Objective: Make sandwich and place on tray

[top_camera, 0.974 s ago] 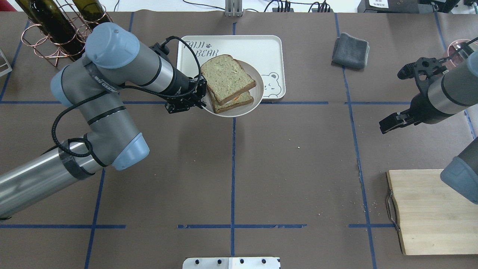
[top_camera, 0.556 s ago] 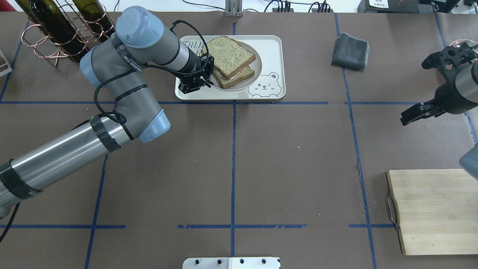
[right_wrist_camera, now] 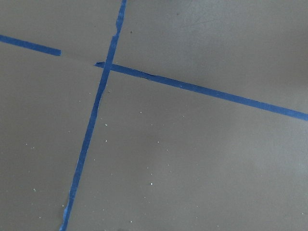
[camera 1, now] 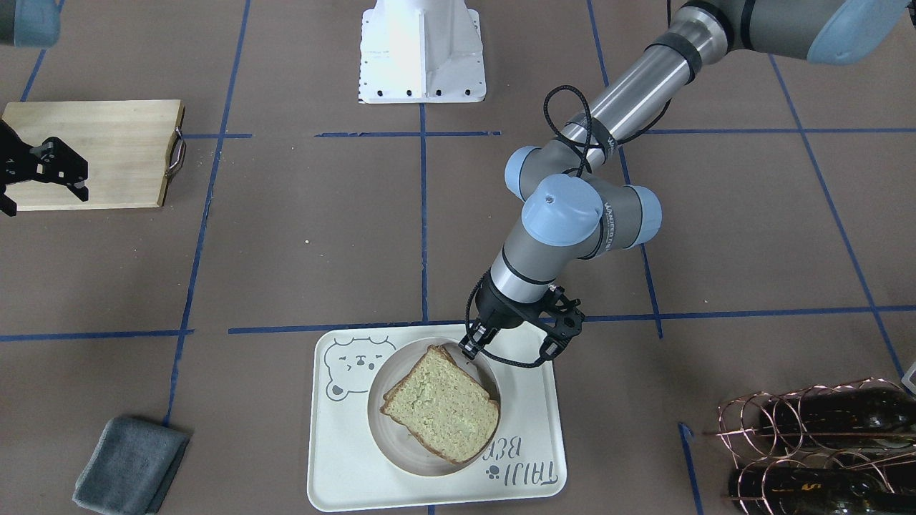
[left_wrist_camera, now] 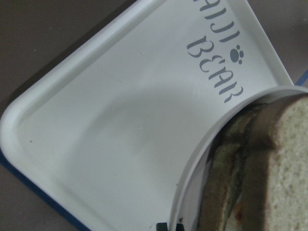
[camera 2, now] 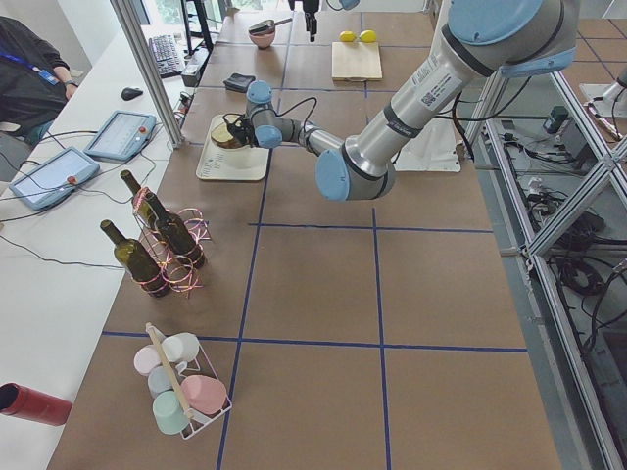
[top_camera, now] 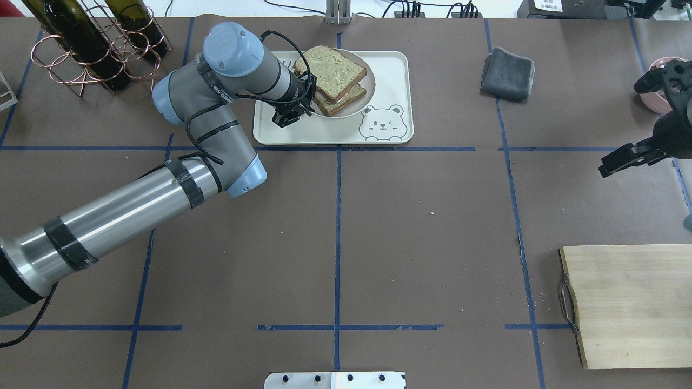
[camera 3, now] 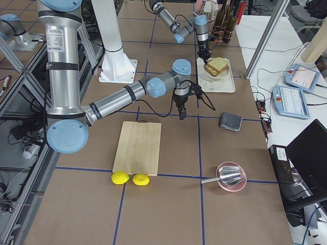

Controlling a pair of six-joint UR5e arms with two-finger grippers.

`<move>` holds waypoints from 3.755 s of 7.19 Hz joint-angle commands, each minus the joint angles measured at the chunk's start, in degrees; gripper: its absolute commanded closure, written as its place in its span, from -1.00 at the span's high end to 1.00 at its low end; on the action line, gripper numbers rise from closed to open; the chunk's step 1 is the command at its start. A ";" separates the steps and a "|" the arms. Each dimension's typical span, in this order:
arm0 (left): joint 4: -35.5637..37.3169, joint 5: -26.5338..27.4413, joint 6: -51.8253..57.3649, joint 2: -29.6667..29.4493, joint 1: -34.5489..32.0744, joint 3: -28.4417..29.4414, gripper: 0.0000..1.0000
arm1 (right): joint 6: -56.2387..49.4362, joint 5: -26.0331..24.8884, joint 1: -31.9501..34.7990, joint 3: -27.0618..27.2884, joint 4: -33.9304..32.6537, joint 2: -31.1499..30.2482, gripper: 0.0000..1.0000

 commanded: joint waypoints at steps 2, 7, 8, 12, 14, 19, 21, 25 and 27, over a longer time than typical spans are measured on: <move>-1.66 2.42 -1.77 -0.46 1.45 2.30 -1.00 | -0.05 0.03 0.10 -0.32 0.00 -0.03 1.00; 6.80 -4.76 11.38 11.02 -1.61 -17.04 -0.30 | 0.04 0.12 0.28 -0.32 0.00 0.06 1.00; 13.30 -4.87 14.98 13.41 -1.71 -23.65 0.99 | -0.05 0.12 0.54 -0.32 -0.09 -0.03 1.00; 34.75 -4.96 39.63 25.98 -5.03 -50.82 1.00 | -9.91 0.12 7.10 -1.54 -2.53 -3.89 1.00; 42.86 -5.05 60.87 30.98 -13.27 -55.60 1.00 | -25.02 0.47 15.70 -4.52 -8.77 -3.89 1.00; 44.30 -16.12 105.39 49.34 -38.22 -51.60 1.00 | -36.79 11.55 27.70 -12.82 -9.06 -3.54 1.00; 44.22 -19.98 118.14 54.63 -44.75 -45.36 1.00 | -35.48 11.54 27.70 -12.89 -8.79 -4.96 1.00; 43.95 -24.20 123.57 55.88 -47.59 -39.53 1.00 | -29.23 12.60 28.58 -14.20 -8.79 -5.48 1.00; 44.04 -24.21 123.39 55.97 -47.59 -39.80 1.00 | -29.32 12.42 28.49 -16.05 -8.70 -5.21 1.00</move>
